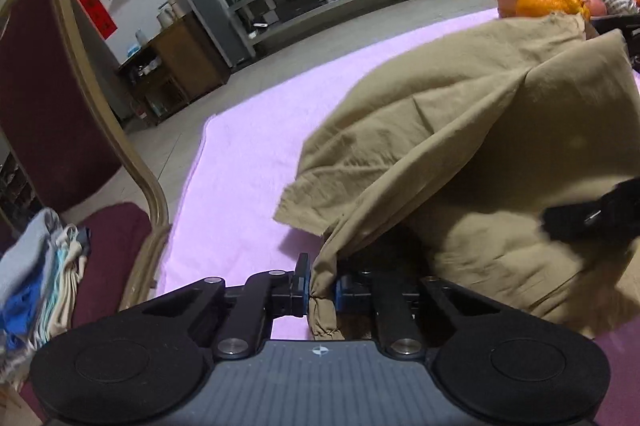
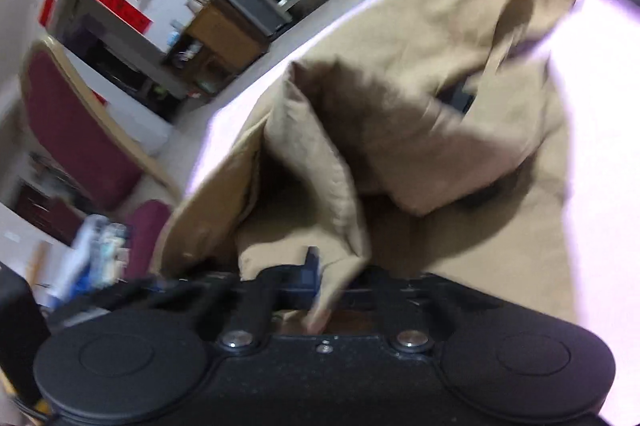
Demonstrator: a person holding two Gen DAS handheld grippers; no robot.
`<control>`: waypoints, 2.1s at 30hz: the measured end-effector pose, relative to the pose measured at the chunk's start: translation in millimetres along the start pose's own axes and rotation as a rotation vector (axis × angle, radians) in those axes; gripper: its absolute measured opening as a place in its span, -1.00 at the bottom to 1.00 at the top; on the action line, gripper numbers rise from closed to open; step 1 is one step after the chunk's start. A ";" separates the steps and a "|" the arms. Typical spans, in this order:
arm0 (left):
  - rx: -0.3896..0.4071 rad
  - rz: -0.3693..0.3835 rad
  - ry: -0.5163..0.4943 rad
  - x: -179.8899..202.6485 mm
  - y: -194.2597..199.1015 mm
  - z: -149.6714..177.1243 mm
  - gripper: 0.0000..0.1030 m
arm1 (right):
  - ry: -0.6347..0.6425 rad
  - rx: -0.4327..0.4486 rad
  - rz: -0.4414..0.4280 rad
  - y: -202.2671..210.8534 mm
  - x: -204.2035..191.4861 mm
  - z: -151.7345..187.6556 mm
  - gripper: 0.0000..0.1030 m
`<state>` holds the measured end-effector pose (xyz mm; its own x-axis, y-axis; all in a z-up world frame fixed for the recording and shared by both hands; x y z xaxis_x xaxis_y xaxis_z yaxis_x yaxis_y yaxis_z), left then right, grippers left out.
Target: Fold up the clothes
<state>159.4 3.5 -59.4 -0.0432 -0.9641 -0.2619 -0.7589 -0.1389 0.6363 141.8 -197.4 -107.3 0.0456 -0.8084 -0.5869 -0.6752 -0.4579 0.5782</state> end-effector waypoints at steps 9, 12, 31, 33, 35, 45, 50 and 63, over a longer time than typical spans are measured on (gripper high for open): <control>0.034 0.483 0.523 -117.7 96.5 -64.4 -0.81 | -0.022 0.260 -0.044 196.3 -46.7 -84.6 -0.94; 0.119 0.659 0.694 -146.6 147.7 -66.4 -0.82 | 0.009 0.376 -0.087 272.7 -77.0 -117.3 -0.94; 0.121 1.045 1.300 -179.6 217.4 38.7 -0.84 | 0.411 0.456 -0.148 320.8 -334.1 -180.6 -0.94; 0.180 1.086 1.358 -191.7 217.6 45.1 -0.84 | 0.456 0.492 -0.144 325.1 -350.2 -178.9 -0.94; 0.295 1.083 1.352 -205.0 238.2 35.0 -0.84 | 0.433 0.502 -0.120 326.3 -342.1 -182.6 -0.94; 0.119 0.901 1.249 -104.4 228.7 52.6 -0.82 | 0.182 0.374 0.045 312.6 -174.4 -155.6 -0.93; -0.215 0.771 1.112 -57.1 177.7 120.9 -0.82 | 0.102 0.072 0.225 246.1 -57.1 -78.4 -0.93; -0.383 0.552 0.434 34.9 151.1 122.4 -0.15 | 0.036 0.023 0.164 243.2 1.0 -23.4 -0.93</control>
<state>-36.3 -23.5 -61.3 -0.0310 -0.9073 0.4194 -0.4228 0.3921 0.8170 -5.2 -318.2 46.1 -0.0402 -0.8845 -0.4649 -0.6924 -0.3108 0.6512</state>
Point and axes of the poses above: each gripper's, at about its wrist camera, not at the fingertips, and y roughly against the way its jaws point, x to its right, z to its underside, the point moved 1 cm from there along -y, roughly the way its jaws point, and after that the axes turned 5 degrees about x, right-handed, at the moved point
